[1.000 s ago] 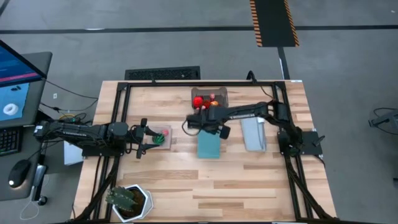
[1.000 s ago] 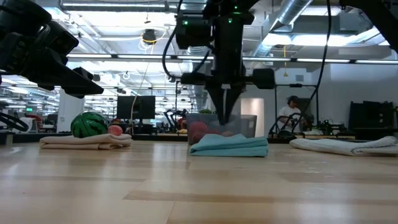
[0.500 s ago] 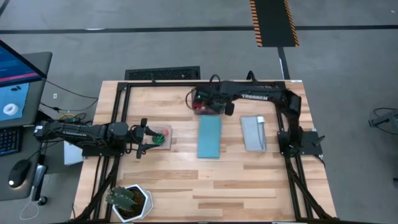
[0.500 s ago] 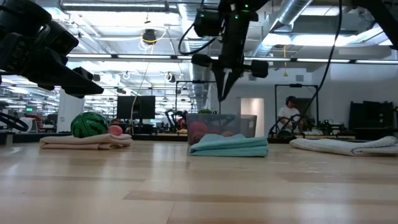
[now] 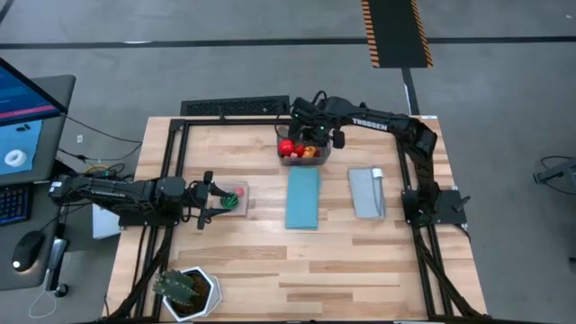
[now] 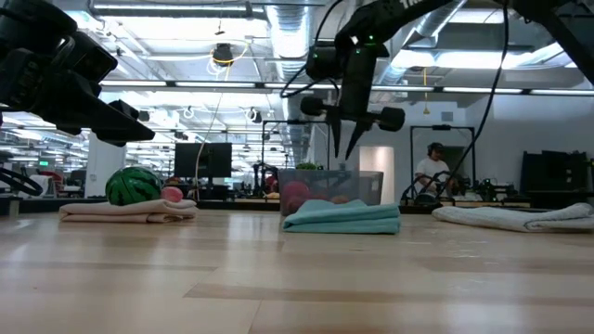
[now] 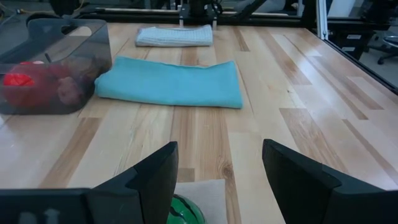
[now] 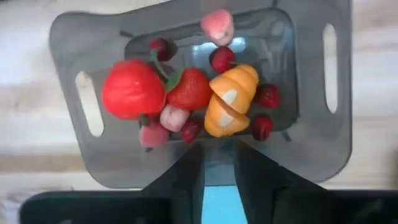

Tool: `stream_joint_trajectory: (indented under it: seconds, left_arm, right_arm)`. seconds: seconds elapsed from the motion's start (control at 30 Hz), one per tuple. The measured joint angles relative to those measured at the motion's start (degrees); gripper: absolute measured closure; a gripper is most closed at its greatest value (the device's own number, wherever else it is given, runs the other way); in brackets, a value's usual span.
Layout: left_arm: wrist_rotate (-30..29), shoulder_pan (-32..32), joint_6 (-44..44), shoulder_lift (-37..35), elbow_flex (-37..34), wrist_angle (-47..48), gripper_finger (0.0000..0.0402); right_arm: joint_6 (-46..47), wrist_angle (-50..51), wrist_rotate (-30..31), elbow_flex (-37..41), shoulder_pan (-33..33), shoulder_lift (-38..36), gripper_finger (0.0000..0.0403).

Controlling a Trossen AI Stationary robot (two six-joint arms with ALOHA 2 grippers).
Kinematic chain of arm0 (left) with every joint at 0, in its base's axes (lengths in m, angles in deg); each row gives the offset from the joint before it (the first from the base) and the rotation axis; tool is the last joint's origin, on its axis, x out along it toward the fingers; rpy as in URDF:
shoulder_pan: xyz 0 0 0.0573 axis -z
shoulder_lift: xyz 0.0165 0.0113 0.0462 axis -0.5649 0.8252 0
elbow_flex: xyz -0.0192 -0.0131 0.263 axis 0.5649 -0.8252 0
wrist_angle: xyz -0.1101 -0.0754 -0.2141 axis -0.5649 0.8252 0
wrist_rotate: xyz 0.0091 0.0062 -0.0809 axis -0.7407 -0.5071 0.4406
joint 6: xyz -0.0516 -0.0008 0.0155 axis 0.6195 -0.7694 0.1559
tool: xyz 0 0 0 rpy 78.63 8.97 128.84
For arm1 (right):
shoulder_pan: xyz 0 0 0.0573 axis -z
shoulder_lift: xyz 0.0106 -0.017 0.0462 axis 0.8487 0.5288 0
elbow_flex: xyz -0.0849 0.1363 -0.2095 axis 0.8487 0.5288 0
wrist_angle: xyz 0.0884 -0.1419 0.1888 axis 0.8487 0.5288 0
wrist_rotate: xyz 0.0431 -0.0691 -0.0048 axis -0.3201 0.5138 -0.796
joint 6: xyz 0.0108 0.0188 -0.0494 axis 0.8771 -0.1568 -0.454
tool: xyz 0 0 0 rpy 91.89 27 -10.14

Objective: Pick and placing Produce into tupperware
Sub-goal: Put the blueberry into the gray bin, then put the green watermelon into the gray bin

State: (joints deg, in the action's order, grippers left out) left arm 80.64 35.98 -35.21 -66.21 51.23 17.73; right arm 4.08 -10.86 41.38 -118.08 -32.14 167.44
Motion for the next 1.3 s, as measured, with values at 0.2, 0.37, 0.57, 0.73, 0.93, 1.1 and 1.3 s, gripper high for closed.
stream_joint_trajectory:
  seconds: [0.2,0.37,0.57,0.73,0.93,1.1,1.3]
  left_arm:
    - [0.0,0.0,0.0,0.0,0.0,0.0,0.0178]
    - [0.0,0.0,0.0,0.0,0.0,0.0,0.0178]
    - [0.0,0.0,0.0,0.0,0.0,0.0,0.0178]
    - [0.0,0.0,0.0,0.0,0.0,0.0,0.0178]
    - [0.0,0.0,0.0,0.0,0.0,0.0,0.0178]
    - [0.0,0.0,0.0,0.0,0.0,0.0,0.0178]
    - [0.0,0.0,0.0,0.0,0.0,0.0,0.0178]
  right_arm:
    - [-13.2,0.1,1.9,0.0,-0.4,0.0,0.0250]
    - [-16.6,-2.9,4.5,0.0,-1.4,0.5,0.0206]
    - [-45.3,-17.2,10.5,-0.1,-5.8,0.5,0.0178]
    - [-50.8,-22.3,12.5,-0.1,-10.7,-0.3,0.0178]
    - [-54.8,-33.8,5.8,1.4,-15.6,-0.3,0.0179]
    - [-55.5,-43.8,5.3,6.6,-18.0,-1.2,0.0179]
    - [-58.2,-61.1,7.9,16.0,-20.9,-2.8,0.0195]
